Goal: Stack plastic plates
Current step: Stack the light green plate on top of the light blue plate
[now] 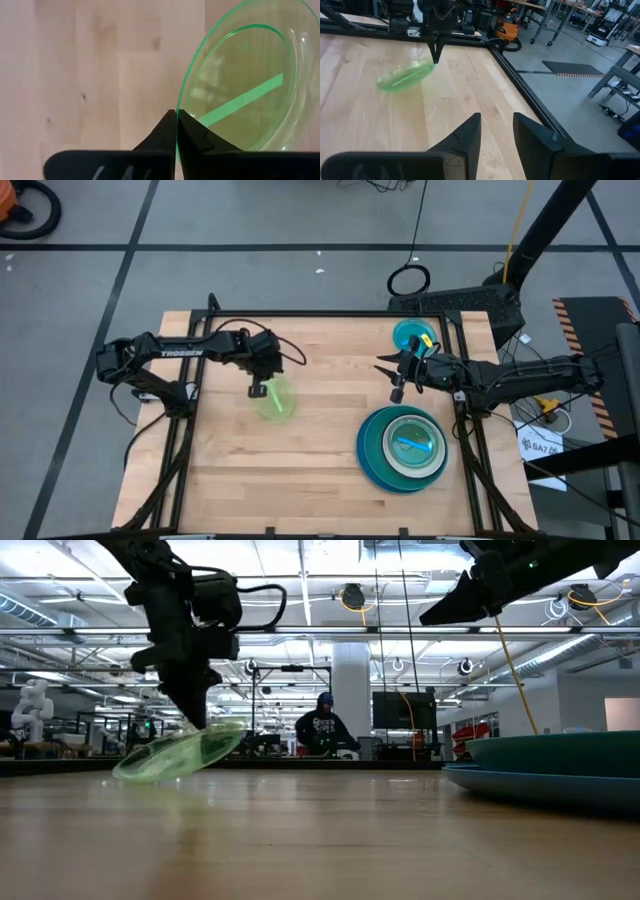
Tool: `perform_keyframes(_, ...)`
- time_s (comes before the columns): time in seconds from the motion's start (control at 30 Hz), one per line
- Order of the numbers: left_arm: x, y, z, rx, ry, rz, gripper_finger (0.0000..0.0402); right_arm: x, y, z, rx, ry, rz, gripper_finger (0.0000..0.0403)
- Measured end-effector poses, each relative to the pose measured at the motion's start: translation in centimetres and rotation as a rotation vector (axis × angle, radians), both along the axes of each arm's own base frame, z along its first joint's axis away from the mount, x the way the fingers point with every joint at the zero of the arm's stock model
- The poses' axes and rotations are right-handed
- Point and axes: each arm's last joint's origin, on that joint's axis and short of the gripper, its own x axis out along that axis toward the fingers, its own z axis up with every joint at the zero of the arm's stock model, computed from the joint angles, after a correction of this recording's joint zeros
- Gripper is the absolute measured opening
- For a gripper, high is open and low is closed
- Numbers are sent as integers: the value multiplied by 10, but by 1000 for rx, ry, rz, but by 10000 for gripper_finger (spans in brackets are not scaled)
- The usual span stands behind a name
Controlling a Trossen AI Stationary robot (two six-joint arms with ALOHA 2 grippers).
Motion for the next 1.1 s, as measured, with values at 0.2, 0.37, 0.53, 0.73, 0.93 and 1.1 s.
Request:
perform_keyframes(0.2,9,-5,3,-9,-79,57,5,0,0,0,1,0,0,107)
perform_keyframes(0.37,21,-10,8,1,-187,63,5,0,0,0,0,0,0,107)
perform_keyframes(0.53,31,-11,14,50,-289,106,5,0,0,0,-1,0,-1,107)
perform_keyframes(0.73,48,-5,32,169,-532,199,5,0,-5,2,24,-39,-35,107)
perform_keyframes(0.93,57,-2,49,204,-727,210,5,5,-8,9,67,-147,-63,107)
perform_keyframes(1.1,62,-4,58,218,-828,207,5,14,-9,9,52,-181,-58,107)
